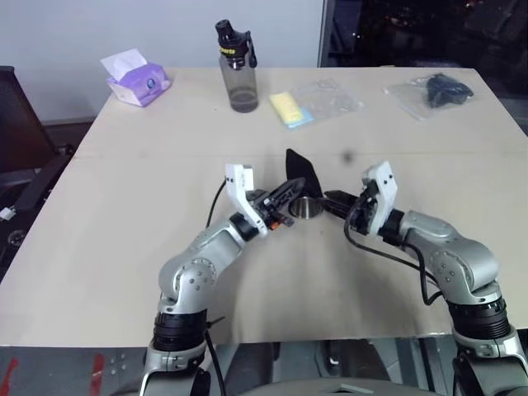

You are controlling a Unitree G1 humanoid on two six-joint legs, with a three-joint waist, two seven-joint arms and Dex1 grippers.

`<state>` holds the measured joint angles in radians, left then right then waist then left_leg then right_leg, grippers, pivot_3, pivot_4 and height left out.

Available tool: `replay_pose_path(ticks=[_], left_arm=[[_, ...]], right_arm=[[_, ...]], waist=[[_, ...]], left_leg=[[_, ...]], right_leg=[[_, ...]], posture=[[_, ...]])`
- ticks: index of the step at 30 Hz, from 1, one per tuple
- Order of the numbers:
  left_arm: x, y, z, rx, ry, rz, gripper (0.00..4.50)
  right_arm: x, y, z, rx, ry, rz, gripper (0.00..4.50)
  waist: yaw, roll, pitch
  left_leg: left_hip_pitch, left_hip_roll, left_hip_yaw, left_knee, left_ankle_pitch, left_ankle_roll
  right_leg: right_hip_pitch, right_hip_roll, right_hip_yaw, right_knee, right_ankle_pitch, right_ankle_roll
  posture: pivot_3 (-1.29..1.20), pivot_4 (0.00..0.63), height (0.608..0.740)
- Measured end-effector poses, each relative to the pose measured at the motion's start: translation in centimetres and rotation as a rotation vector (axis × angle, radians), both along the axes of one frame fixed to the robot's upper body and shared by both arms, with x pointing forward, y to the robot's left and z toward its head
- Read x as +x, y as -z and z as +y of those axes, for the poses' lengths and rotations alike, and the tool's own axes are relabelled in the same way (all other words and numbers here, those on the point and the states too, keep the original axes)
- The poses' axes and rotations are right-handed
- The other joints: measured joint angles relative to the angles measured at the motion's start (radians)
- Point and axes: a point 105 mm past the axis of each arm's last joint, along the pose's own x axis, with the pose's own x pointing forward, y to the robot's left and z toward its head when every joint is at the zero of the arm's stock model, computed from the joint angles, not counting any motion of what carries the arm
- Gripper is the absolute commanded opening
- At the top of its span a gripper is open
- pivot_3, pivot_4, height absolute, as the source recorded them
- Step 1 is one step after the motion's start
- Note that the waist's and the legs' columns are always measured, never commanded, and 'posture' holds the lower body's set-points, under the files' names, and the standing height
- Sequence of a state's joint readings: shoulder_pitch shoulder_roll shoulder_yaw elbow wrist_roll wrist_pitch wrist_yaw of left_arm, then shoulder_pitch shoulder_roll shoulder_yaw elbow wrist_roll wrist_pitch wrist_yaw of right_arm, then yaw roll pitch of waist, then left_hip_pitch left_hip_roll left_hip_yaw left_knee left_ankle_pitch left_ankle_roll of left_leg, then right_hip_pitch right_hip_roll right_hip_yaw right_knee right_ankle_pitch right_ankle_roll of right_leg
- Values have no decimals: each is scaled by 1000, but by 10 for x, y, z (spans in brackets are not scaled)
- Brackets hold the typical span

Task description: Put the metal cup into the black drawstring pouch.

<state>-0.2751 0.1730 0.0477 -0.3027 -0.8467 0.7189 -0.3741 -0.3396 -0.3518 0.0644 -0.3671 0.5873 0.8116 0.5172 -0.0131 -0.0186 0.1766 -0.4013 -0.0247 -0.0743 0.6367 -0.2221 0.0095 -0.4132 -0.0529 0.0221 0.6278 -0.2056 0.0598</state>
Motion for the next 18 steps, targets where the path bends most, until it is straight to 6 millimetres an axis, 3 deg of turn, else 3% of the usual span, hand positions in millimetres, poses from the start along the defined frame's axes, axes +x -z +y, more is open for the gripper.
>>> replay_pose_path(ticks=[18], left_arm=[[0,1,0,-1,-1,3,0]], right_arm=[[-7,-2,9,-8,-49,-11,1242]], waist=[[0,0,0]], left_leg=[[0,0,0,0,0,0]], right_leg=[[0,0,0,0,0,0]], posture=[[0,150,740]])
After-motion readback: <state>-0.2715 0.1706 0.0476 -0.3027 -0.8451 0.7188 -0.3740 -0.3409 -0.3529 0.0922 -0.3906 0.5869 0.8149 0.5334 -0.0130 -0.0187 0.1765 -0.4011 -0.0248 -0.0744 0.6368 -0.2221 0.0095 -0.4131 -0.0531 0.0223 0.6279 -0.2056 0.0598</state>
